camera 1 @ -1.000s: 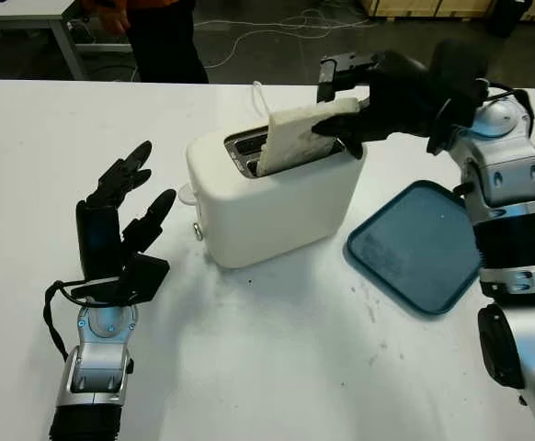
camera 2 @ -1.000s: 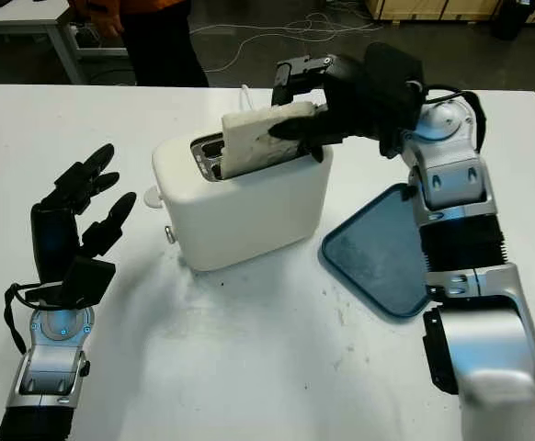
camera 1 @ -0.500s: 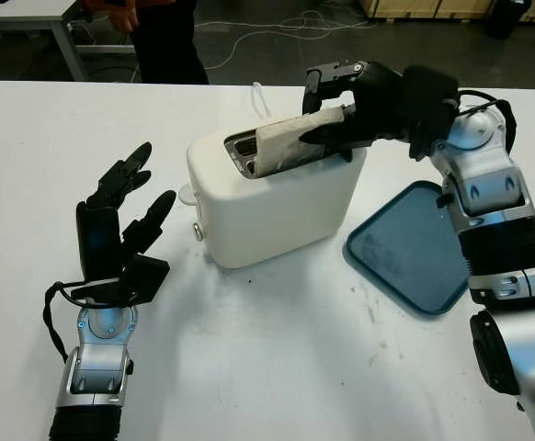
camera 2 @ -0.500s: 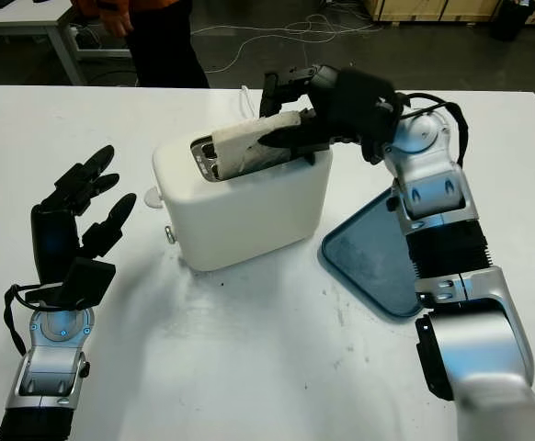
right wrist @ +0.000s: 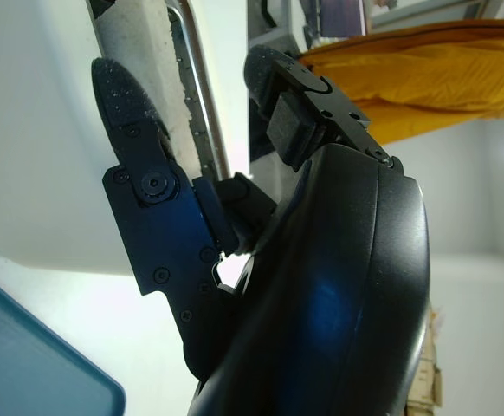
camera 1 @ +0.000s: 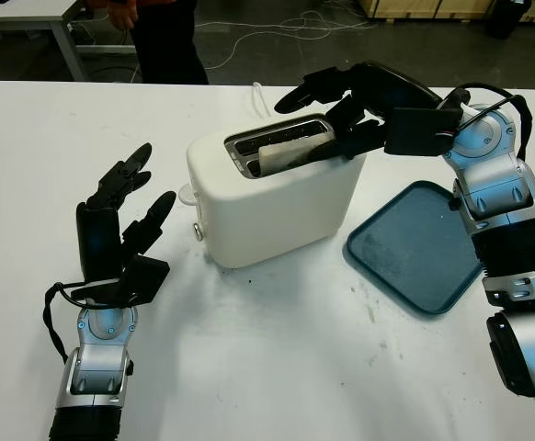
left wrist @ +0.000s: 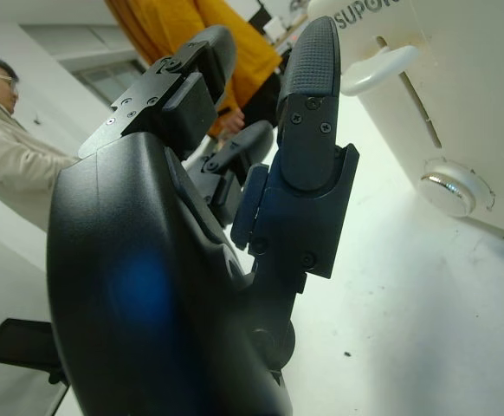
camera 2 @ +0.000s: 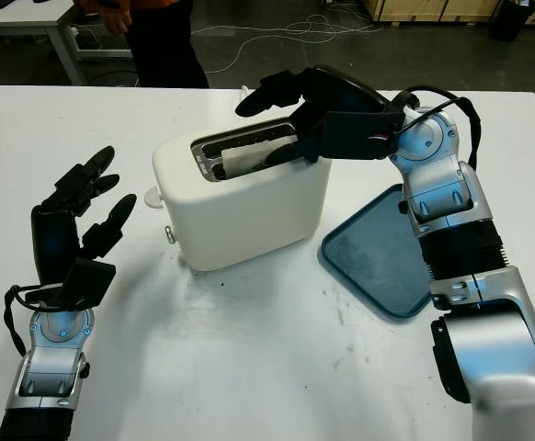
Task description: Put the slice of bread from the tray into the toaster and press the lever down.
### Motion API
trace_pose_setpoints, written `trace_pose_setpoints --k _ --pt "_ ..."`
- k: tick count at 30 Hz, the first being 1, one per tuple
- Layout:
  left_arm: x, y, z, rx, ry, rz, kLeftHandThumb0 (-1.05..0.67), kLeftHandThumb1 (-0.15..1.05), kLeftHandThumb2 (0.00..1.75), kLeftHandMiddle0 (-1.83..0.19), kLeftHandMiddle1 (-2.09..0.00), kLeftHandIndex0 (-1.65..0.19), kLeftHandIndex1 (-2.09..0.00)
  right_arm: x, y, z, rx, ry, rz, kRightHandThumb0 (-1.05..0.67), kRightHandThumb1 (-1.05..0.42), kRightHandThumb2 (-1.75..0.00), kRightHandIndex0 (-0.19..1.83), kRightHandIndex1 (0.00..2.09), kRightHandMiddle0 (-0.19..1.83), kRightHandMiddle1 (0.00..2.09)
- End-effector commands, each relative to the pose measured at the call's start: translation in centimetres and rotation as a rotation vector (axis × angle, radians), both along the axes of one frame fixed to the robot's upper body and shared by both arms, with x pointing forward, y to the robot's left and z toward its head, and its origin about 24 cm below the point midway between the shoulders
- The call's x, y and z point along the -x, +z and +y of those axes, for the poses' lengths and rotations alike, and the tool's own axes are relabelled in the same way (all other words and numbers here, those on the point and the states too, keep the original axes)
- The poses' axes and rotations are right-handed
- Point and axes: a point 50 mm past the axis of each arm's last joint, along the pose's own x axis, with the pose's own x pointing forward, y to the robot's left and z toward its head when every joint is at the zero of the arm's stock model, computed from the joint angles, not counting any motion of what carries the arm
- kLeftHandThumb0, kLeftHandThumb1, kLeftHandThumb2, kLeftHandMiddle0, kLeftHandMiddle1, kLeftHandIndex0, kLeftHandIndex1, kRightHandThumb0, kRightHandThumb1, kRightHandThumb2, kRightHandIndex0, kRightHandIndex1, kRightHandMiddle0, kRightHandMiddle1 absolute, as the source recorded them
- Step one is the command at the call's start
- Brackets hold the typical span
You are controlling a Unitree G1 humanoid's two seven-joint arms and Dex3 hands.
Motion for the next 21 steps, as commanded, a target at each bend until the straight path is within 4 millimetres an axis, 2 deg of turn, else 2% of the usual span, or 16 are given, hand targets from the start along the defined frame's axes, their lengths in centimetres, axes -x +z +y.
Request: trace_pose_setpoints --k 1,5,7,10,11,14,21 --pt "0.2 -0.1 -0.1 0.012 0.006 0.001 -0.59 0.92 0.24 -0.58 -0.53 -0.67 0.00 0.1 -0.4 -0.1 0.058 -0.002 0.016 -0.36 -0.67 0.00 0.00 1.05 0.51 0.13" --pt "0.2 -0.1 -0.1 0.009 0.008 0.001 -0.58 0.92 0.25 -0.57 -0.52 -0.67 0.00 0.2 0.0 0.0 0.053 -0.022 -0.024 -0.27 -0.67 -0.01 0.01 1.06 0.54 0.12" --pt "0.2 -0.1 0.0 0.003 0.009 0.000 -0.59 0.92 0.25 -0.57 -0.52 -0.67 0.00 0.4 0.1 -0.1 0.017 -0.055 -0.108 -0.26 -0.68 -0.01 0.05 1.07 0.58 0.13" --pt "0.2 0.0 0.1 -0.006 0.008 -0.002 -0.59 0.92 0.24 -0.57 -0.52 -0.67 0.00 1.1 0.2 -0.4 0.021 -0.125 -0.391 -0.28 -0.74 -0.01 0.29 0.94 0.73 0.13" --pt "0.2 0.0 0.1 -0.017 0.008 -0.004 -0.58 0.92 0.25 -0.57 -0.51 -0.67 0.00 1.4 0.1 -0.5 0.036 -0.137 -0.499 -0.30 -0.76 0.00 0.45 0.82 0.82 0.12" --pt "0.2 0.3 0.5 -0.061 0.015 -0.004 -0.58 0.92 0.25 -0.58 -0.51 -0.67 0.00 1.9 -0.5 -1.1 0.070 -0.158 -0.753 -0.30 -0.77 0.00 0.67 0.65 0.93 0.10" --pt "0.2 1.5 1.4 -0.147 0.022 -0.024 -0.58 0.92 0.23 -0.61 -0.49 -0.69 -0.01 3.2 -3.1 -2.8 0.074 -0.216 -1.024 -0.28 -0.77 0.00 0.88 0.43 1.05 0.06"
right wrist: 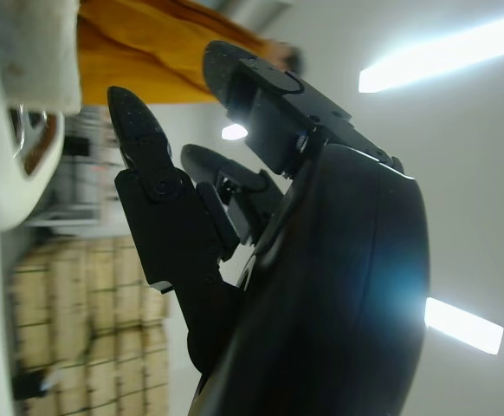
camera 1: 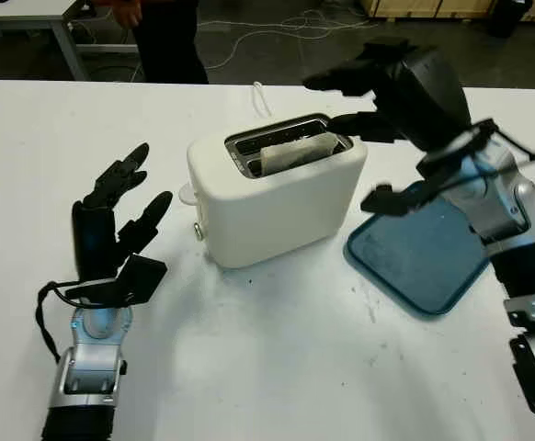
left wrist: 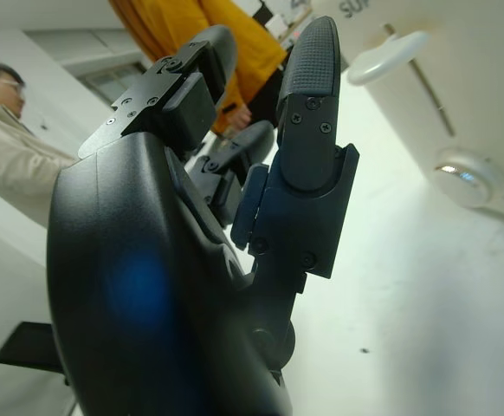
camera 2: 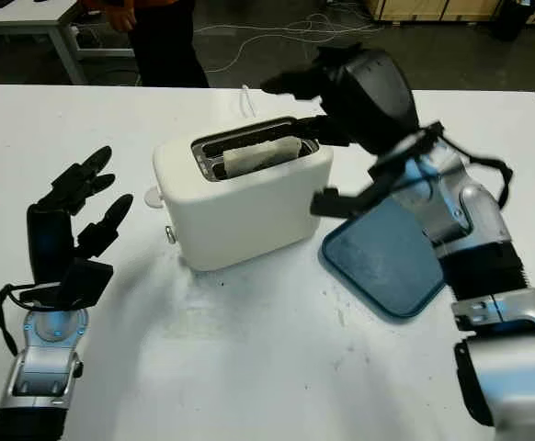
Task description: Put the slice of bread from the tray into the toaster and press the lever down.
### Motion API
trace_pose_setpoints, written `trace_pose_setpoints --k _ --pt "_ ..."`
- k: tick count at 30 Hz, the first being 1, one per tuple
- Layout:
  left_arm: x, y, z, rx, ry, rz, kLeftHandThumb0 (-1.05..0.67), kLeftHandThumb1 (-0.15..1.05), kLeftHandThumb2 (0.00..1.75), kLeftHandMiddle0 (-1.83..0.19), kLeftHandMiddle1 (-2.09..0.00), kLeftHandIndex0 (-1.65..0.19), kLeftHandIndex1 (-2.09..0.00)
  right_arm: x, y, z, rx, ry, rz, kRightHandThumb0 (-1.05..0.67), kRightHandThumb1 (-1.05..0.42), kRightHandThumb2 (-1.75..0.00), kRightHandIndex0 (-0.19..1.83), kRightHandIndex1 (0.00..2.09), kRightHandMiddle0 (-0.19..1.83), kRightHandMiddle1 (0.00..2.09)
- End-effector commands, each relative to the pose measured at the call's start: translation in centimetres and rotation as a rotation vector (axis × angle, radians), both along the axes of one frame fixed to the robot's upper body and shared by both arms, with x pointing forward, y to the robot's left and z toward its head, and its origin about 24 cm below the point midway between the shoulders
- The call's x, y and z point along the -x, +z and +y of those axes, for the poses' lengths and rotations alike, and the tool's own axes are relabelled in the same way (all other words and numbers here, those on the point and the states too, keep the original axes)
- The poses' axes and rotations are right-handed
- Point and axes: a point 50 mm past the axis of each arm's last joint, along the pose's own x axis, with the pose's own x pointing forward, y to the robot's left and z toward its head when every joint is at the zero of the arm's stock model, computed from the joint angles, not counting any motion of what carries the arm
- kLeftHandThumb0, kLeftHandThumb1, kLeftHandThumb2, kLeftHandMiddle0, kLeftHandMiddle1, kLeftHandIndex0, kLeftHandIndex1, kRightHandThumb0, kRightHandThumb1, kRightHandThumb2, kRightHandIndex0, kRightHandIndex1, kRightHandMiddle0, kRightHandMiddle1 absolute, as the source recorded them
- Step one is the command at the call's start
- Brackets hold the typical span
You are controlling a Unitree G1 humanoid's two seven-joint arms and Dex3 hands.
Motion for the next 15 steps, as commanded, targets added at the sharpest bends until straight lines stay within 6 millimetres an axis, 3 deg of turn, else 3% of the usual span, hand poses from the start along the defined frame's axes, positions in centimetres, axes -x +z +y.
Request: trace_pose_setpoints --k 1,11,15 --pt "0.1 0.7 0.4 -0.050 0.004 -0.011 -0.58 0.92 0.23 -0.60 -0.49 -0.69 -0.01 0.7 -1.5 -0.5 0.010 -0.008 -0.030 -0.27 -0.76 0.00 0.90 0.40 1.05 0.05" --pt "0.3 2.4 1.5 -0.265 -0.041 -0.034 -0.56 0.92 0.24 -0.64 -0.47 -0.72 -0.02 3.6 -5.1 -1.2 -0.171 0.009 0.072 -0.22 -0.81 0.00 0.94 0.26 1.03 0.01" --pt "0.4 3.4 2.1 -0.411 -0.090 -0.015 -0.55 0.92 0.27 -0.63 -0.47 -0.73 -0.02 4.5 -6.0 -1.4 -0.355 0.061 0.231 -0.18 -0.86 -0.02 0.91 0.23 0.98 0.00"
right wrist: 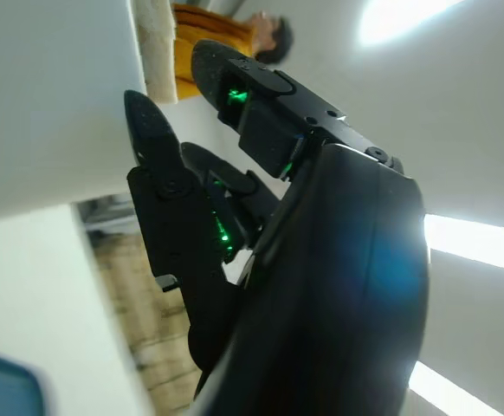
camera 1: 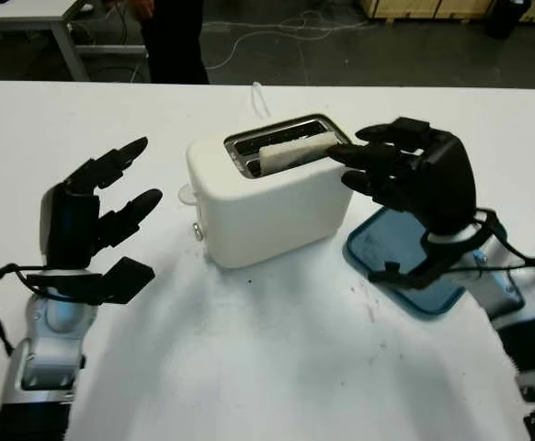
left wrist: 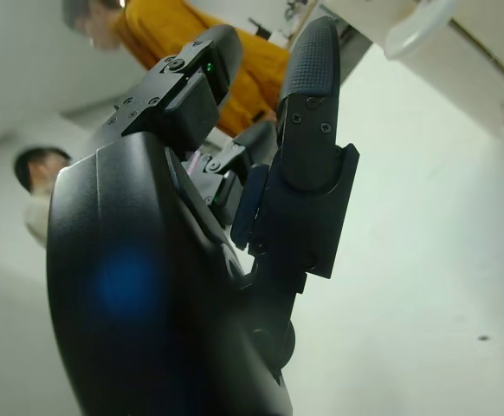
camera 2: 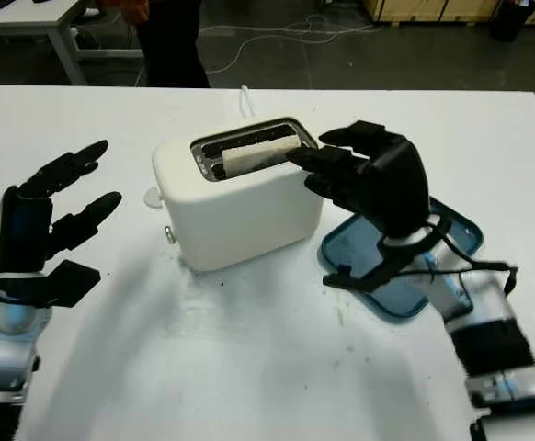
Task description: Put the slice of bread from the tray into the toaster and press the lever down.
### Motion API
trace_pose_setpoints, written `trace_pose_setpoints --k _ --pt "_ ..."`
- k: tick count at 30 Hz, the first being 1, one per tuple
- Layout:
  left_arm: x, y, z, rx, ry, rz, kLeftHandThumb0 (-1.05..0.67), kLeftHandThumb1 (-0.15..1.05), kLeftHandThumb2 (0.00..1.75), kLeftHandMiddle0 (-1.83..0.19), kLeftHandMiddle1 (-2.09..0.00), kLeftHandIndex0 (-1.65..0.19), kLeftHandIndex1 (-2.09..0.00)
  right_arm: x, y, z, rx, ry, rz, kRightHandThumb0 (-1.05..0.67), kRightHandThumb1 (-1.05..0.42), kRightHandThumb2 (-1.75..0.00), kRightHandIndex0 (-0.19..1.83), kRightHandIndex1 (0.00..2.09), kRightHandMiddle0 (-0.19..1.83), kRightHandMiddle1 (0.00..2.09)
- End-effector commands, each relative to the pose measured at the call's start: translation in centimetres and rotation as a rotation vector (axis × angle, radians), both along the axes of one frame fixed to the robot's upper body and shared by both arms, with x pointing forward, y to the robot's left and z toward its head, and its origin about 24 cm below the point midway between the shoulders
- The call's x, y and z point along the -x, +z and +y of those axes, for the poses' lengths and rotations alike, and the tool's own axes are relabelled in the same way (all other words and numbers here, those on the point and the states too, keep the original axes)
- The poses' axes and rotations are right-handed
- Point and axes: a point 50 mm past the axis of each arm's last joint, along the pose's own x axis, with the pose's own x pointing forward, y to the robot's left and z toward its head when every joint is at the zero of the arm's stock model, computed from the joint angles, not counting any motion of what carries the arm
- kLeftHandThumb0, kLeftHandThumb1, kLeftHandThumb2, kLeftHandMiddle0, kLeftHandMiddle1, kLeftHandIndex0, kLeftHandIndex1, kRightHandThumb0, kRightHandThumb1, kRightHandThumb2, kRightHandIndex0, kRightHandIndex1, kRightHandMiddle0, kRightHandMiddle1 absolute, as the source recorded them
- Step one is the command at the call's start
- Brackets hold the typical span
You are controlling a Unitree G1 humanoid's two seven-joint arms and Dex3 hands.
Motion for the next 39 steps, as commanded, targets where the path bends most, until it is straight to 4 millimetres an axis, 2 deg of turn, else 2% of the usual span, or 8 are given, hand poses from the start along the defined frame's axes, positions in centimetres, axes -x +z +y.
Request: trace_pose_setpoints --k 1,5,9,16,25,28,35,39 --pt "0.3 1.0 0.3 -0.097 -0.027 0.005 -0.55 0.92 0.28 -0.63 -0.47 -0.74 -0.02 0.6 -0.3 -0.2 -0.131 0.038 0.083 -0.18 -0.87 -0.02 0.90 0.22 0.96 0.00" --pt "0.4 2.6 0.7 -0.242 -0.060 0.032 -0.49 0.92 0.29 -0.64 -0.51 -0.78 -0.04 1.0 -0.6 -1.1 -0.383 0.100 0.236 -0.16 -0.91 -0.04 0.91 0.22 0.96 0.01" --pt "0.2 4.2 1.0 -0.356 -0.087 0.038 -0.43 0.92 0.28 -0.70 -0.56 -0.85 -0.06 1.0 -0.3 -2.5 -0.577 0.147 0.316 -0.18 -0.92 -0.16 0.96 0.26 0.96 0.01" --pt "-0.6 6.3 0.8 -0.529 -0.138 0.054 -0.45 0.92 0.23 -0.78 -0.68 -0.94 -0.08 1.0 -0.7 -3.6 -0.915 0.191 0.541 -0.27 -0.92 -0.26 0.94 0.32 0.93 0.00" --pt "-1.8 5.8 -0.2 -0.594 -0.201 0.079 -0.49 0.92 0.18 -0.65 -1.10 -0.99 -0.07 1.5 -1.5 -3.4 -1.017 0.195 0.644 -0.30 -0.92 -0.25 0.90 0.37 0.94 0.01" --pt "-2.2 5.4 -0.4 -0.588 -0.224 0.087 -0.49 0.92 0.19 -0.64 -1.15 -1.00 -0.07 1.6 -1.8 -3.4 -1.031 0.195 0.643 -0.30 -0.92 -0.26 0.87 0.49 0.95 0.01" --pt "-2.4 4.9 -0.9 -0.555 -0.276 0.105 -0.43 0.92 0.27 -0.57 -1.37 -1.02 -0.13 1.5 -2.0 -3.3 -1.037 0.187 0.636 -0.31 -0.92 -0.24 0.83 0.55 0.95 0.01" --pt "-2.4 4.5 -1.1 -0.562 -0.288 0.119 -0.40 0.92 0.26 -0.55 -1.37 -1.02 -0.15 1.6 -1.8 -3.3 -1.028 0.190 0.631 -0.30 -0.92 -0.25 0.81 0.56 0.94 0.00"
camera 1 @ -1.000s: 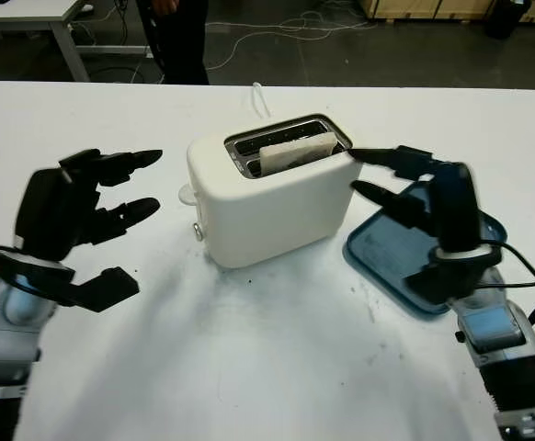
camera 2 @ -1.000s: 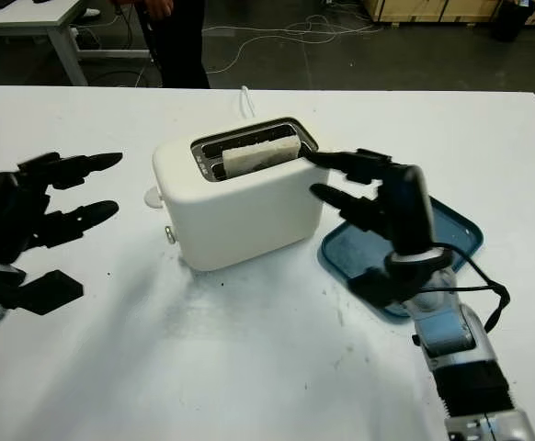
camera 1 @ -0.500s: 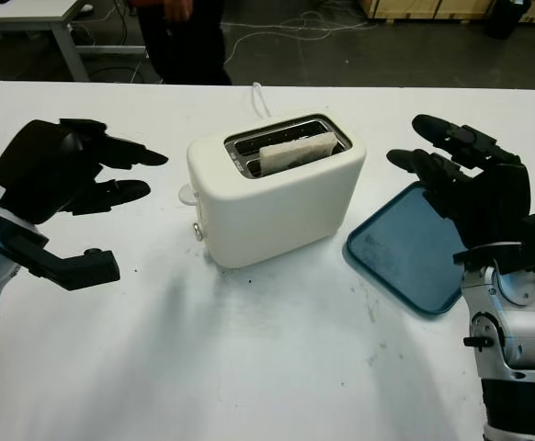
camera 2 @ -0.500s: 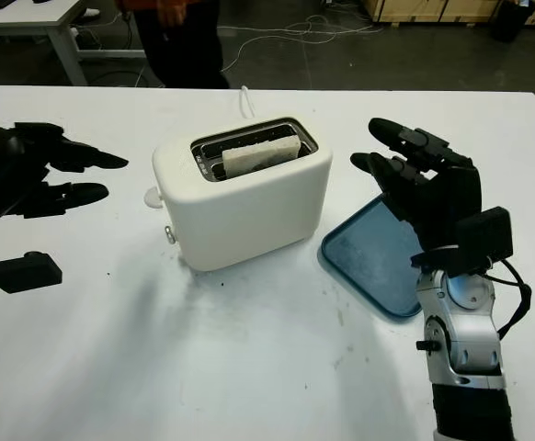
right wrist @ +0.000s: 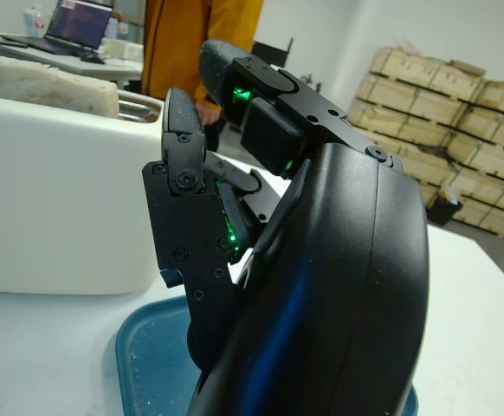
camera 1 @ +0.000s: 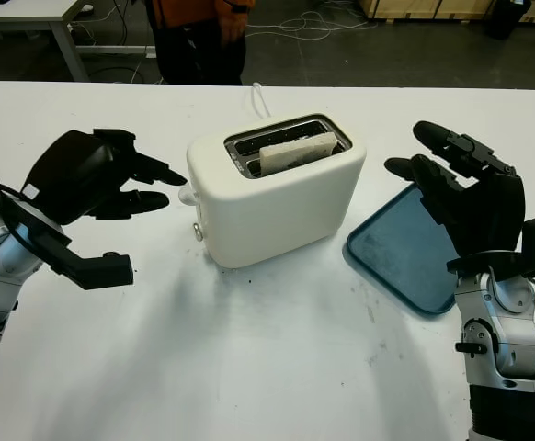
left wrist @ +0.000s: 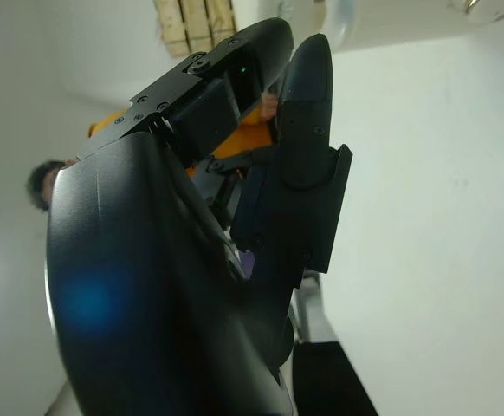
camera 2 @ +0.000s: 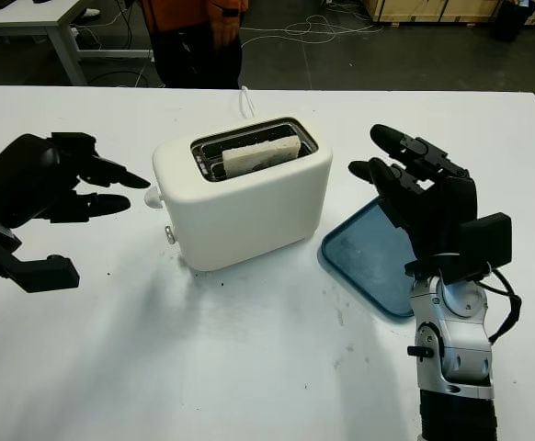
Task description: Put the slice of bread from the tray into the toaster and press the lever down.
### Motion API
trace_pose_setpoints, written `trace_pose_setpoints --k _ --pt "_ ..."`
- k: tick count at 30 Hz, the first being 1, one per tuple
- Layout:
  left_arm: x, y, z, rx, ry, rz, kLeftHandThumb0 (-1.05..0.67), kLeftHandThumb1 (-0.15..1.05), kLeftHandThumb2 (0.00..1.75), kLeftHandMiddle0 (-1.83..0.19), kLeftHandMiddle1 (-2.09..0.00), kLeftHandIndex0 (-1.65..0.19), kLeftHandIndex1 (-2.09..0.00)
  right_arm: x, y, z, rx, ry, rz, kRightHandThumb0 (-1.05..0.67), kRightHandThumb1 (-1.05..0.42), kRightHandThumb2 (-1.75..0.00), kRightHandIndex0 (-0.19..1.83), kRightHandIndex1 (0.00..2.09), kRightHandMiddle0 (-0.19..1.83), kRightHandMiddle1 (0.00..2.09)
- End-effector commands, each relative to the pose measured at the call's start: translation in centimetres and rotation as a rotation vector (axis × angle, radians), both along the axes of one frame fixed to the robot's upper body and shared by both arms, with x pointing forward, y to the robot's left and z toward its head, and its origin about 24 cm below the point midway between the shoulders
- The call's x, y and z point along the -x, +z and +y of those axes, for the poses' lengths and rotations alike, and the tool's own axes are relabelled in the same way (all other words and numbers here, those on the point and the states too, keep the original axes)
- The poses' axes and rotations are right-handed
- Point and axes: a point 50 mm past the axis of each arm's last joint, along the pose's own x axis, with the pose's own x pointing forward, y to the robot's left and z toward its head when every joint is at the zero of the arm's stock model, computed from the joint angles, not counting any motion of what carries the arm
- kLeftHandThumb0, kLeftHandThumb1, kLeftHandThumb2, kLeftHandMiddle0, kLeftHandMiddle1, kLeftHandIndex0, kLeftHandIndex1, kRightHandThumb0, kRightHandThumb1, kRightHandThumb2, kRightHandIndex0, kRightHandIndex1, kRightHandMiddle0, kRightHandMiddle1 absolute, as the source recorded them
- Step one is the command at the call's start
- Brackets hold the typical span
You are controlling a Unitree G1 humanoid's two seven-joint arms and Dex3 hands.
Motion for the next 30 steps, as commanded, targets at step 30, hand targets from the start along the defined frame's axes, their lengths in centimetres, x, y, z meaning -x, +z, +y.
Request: trace_pose_setpoints --k 30 --pt "-0.4 -1.1 -0.7 -0.073 -0.027 -0.045 -0.34 0.92 0.26 -0.55 -1.42 -0.92 -0.31 0.3 0.1 0.0 -0.001 -0.015 -0.014 -0.30 -0.92 -0.22 0.80 0.57 0.93 0.00"
